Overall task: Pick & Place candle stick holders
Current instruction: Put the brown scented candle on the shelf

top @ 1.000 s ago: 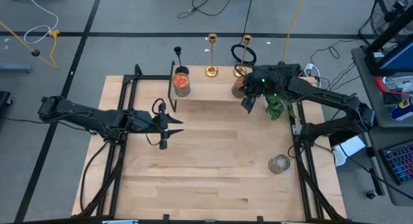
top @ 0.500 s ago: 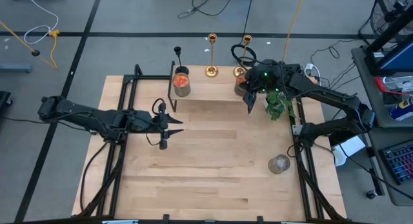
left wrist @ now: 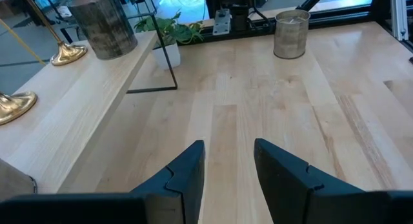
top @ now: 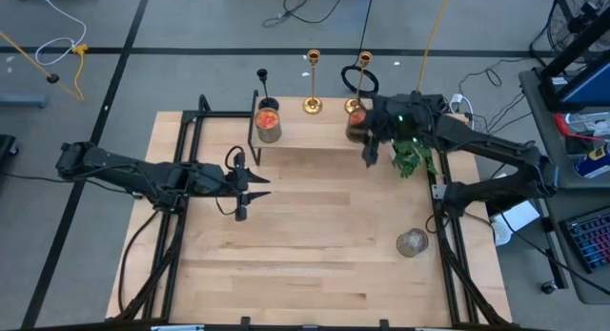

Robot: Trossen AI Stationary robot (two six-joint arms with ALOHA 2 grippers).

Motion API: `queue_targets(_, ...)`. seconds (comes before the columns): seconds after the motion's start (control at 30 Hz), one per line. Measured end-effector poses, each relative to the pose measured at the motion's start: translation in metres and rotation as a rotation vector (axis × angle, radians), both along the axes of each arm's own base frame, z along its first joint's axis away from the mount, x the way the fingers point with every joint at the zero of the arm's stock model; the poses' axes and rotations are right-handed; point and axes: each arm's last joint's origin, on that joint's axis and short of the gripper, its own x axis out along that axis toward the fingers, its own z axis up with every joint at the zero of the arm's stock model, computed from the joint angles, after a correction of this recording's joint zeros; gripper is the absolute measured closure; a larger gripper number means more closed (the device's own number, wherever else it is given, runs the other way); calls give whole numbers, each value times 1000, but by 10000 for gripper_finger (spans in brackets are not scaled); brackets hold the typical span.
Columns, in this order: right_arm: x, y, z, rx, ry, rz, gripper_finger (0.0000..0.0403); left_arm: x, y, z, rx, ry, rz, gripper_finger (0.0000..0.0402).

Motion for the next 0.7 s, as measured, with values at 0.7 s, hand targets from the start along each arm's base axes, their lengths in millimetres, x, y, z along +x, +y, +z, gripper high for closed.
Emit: queue_targets(0.7, -25, 181, -38, 496, 425, 203, 275, 0, 0, 0, -70, -4, 28, 259)
